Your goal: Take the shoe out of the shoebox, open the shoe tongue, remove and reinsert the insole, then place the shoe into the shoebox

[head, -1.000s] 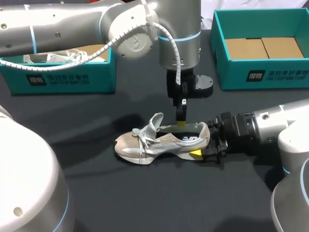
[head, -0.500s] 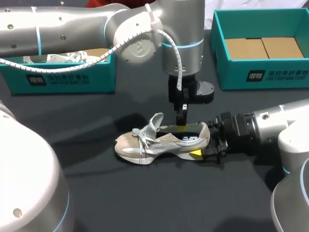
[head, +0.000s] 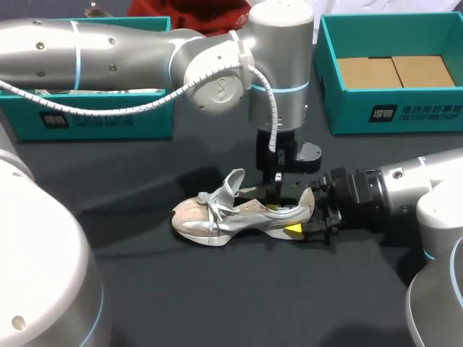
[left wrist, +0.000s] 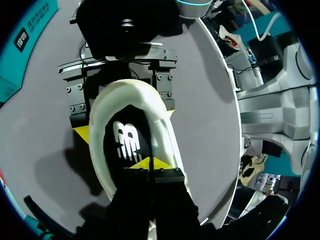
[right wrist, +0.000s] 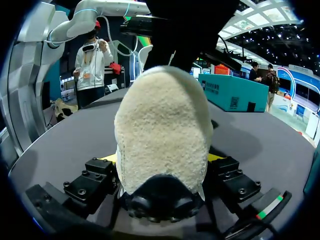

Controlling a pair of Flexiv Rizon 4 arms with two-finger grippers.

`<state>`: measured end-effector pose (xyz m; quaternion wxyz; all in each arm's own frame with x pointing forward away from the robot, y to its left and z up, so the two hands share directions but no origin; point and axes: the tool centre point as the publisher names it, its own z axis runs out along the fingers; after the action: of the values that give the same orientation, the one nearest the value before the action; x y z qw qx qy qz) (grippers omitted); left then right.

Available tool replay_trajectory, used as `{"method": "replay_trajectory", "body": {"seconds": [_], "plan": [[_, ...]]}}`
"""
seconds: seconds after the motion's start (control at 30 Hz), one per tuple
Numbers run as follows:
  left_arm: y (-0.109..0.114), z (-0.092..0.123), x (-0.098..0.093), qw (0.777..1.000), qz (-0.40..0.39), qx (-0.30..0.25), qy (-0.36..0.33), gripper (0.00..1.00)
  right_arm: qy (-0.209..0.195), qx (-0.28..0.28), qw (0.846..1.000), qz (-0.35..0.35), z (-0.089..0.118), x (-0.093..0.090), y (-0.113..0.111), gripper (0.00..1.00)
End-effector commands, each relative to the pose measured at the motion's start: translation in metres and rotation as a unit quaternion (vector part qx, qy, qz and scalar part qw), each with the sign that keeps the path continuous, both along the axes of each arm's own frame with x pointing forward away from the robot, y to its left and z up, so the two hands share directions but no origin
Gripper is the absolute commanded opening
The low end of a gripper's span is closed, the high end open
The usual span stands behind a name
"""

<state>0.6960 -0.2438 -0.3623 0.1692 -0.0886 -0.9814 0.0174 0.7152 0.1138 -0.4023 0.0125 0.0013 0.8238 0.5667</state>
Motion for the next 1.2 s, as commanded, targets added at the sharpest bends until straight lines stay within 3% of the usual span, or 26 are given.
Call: {"method": "replay_trajectory", "body": {"seconds": [0.03, 0.53, 0.7, 0.83, 1.2], "plan": [[0.004, -0.006, -0.004, 1.000, 0.000, -0.001, 0.000, 0.00, 0.000, -0.002, 1.000, -0.001, -0.002, 0.000, 0.001, 0.00], [0.024, -0.015, -0.012, 1.000, -0.013, 0.012, -0.006, 0.00, 0.000, -0.002, 1.000, -0.001, -0.002, 0.000, 0.001, 0.00], [0.028, -0.019, -0.016, 1.000, -0.015, 0.004, -0.022, 0.22, 0.000, -0.002, 1.000, -0.001, -0.002, 0.000, 0.001, 0.00], [0.026, -0.024, -0.014, 0.999, -0.005, 0.002, -0.047, 0.32, 0.000, -0.002, 1.000, -0.001, -0.002, 0.000, 0.001, 0.00], [0.022, -0.038, -0.006, 0.992, -0.004, -0.006, -0.128, 0.40, 0.000, -0.002, 1.000, -0.001, -0.002, 0.000, 0.001, 0.00]]}}
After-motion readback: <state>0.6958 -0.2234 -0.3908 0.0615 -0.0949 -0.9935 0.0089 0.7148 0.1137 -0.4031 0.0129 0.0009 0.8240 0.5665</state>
